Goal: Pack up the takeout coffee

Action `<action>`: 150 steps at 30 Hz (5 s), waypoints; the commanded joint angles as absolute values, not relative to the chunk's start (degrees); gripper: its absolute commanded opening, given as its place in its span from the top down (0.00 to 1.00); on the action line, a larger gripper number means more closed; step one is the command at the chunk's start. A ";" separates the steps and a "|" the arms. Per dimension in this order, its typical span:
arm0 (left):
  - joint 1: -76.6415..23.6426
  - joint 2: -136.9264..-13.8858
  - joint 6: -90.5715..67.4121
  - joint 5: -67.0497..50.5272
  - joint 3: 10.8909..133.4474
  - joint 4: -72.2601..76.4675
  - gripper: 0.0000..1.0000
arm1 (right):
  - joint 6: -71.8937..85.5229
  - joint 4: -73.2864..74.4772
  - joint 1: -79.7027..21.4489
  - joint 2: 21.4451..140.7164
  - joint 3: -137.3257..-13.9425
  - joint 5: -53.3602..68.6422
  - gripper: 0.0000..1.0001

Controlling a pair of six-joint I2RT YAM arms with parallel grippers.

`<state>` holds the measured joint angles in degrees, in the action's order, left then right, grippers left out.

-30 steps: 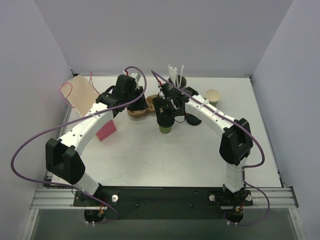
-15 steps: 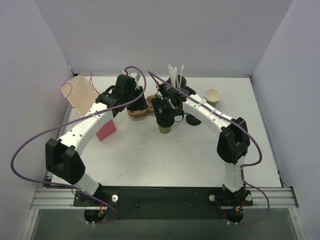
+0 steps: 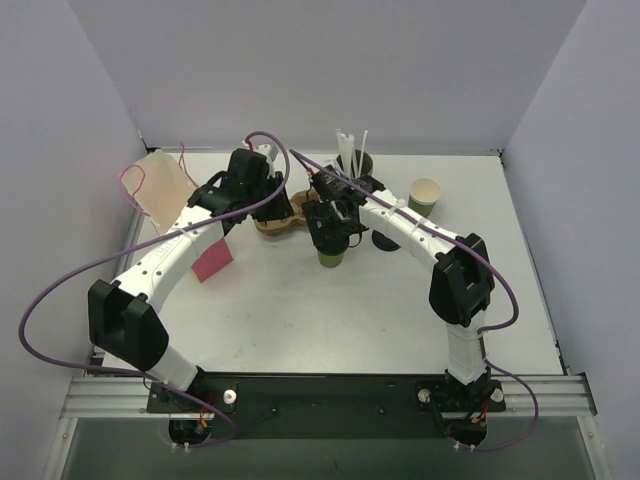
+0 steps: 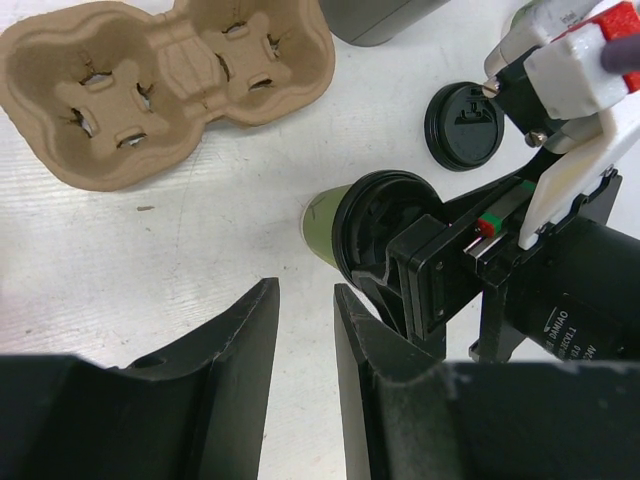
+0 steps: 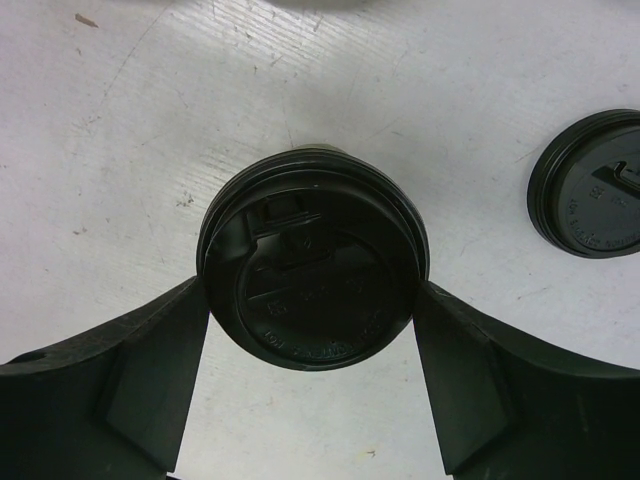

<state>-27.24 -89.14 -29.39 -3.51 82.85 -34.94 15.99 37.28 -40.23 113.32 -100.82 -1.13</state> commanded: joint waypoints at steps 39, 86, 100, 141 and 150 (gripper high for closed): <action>-26.54 -83.50 -28.39 -9.49 78.93 -32.96 0.61 | 28.39 35.69 -9.58 75.23 -57.75 -10.20 0.33; -20.22 -110.30 -27.16 20.74 93.60 -33.39 0.62 | 31.55 25.23 -29.18 98.78 -87.18 -2.20 0.42; -18.98 -116.28 -28.92 17.93 94.39 -33.40 0.62 | 30.76 24.43 -29.18 103.18 -88.68 -1.32 0.43; -18.98 -101.60 -22.41 3.43 82.88 -32.96 1.00 | 29.88 24.35 -31.11 109.68 -92.11 -0.53 0.45; -18.98 -100.02 -23.11 0.88 81.56 -32.43 1.00 | 29.27 24.35 -33.13 115.66 -96.59 -0.61 0.55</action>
<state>-19.29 -103.68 -23.24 3.31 81.41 -34.06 29.91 23.64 -32.40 114.15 -93.76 -0.21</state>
